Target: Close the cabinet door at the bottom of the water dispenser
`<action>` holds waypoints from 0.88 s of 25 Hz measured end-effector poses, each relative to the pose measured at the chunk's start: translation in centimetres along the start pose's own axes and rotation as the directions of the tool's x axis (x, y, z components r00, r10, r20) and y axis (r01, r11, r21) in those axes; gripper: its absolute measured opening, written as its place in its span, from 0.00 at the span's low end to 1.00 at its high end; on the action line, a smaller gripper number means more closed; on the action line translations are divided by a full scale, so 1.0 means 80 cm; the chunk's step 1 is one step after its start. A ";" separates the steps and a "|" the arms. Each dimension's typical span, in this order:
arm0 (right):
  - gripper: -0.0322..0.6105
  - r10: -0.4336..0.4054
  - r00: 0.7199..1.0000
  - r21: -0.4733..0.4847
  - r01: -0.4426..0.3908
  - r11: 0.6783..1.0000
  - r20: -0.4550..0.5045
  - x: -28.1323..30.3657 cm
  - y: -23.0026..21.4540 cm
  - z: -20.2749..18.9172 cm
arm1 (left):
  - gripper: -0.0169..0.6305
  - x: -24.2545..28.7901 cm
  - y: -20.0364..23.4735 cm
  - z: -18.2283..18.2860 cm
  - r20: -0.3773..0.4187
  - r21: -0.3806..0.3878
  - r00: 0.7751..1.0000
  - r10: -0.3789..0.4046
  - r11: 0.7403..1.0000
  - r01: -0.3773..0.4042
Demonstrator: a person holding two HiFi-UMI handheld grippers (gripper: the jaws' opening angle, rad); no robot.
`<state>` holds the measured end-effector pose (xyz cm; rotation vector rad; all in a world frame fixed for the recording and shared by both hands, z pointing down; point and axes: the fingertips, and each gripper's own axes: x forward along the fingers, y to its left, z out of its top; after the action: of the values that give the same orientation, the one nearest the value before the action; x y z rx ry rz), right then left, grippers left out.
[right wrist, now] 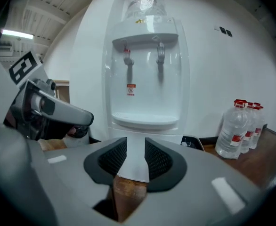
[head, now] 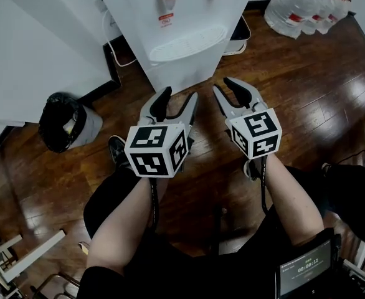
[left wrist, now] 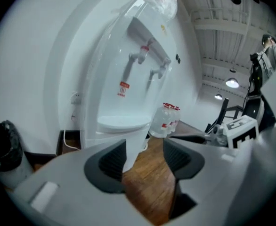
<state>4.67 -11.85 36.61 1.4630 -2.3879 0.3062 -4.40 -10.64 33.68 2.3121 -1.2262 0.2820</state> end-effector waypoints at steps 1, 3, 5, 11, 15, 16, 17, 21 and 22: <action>0.24 -0.003 1.000 0.014 0.002 1.000 0.023 -0.010 0.005 0.009 | 0.43 -0.008 -0.001 0.008 0.026 0.017 1.000 0.003 1.000 -0.004; 0.23 -0.005 0.998 0.036 0.003 0.999 0.060 -0.031 0.015 0.023 | 0.43 -0.022 -0.008 0.018 0.067 0.055 0.998 0.000 0.998 -0.004; 0.23 0.003 0.997 0.047 -0.007 0.999 0.075 -0.053 0.028 0.028 | 0.43 -0.036 -0.021 0.020 0.091 0.104 0.996 -0.014 0.995 0.005; 0.23 0.017 0.990 0.046 -0.023 0.999 0.142 -0.102 0.061 0.045 | 0.43 -0.069 -0.050 -0.002 0.129 0.244 0.990 -0.060 0.969 0.027; 0.23 -0.014 0.984 0.071 0.002 0.997 0.175 -0.119 0.065 0.052 | 0.43 -0.081 -0.061 -0.011 0.129 0.242 0.988 -0.085 0.969 0.052; 0.23 -0.021 0.984 0.072 0.008 0.997 0.179 -0.121 0.063 0.052 | 0.42 -0.082 -0.064 -0.011 0.128 0.245 0.988 -0.088 0.968 0.055; 0.23 -0.023 0.983 0.073 0.010 0.997 0.185 -0.122 0.061 0.053 | 0.42 -0.083 -0.065 -0.010 0.130 0.250 0.988 -0.087 0.967 0.052; 0.20 -0.029 0.972 0.087 0.009 0.996 0.232 -0.120 0.056 0.058 | 0.42 -0.085 -0.072 -0.005 0.129 0.300 0.988 -0.084 0.953 0.042; 0.18 -0.041 0.969 0.089 0.020 0.996 0.243 -0.124 0.054 0.060 | 0.42 -0.083 -0.076 -0.004 0.136 0.330 0.986 -0.097 0.943 0.047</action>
<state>4.23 -3.44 28.32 1.6613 -2.5689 0.2357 -3.18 -2.92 29.20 2.7004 -1.2404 0.3086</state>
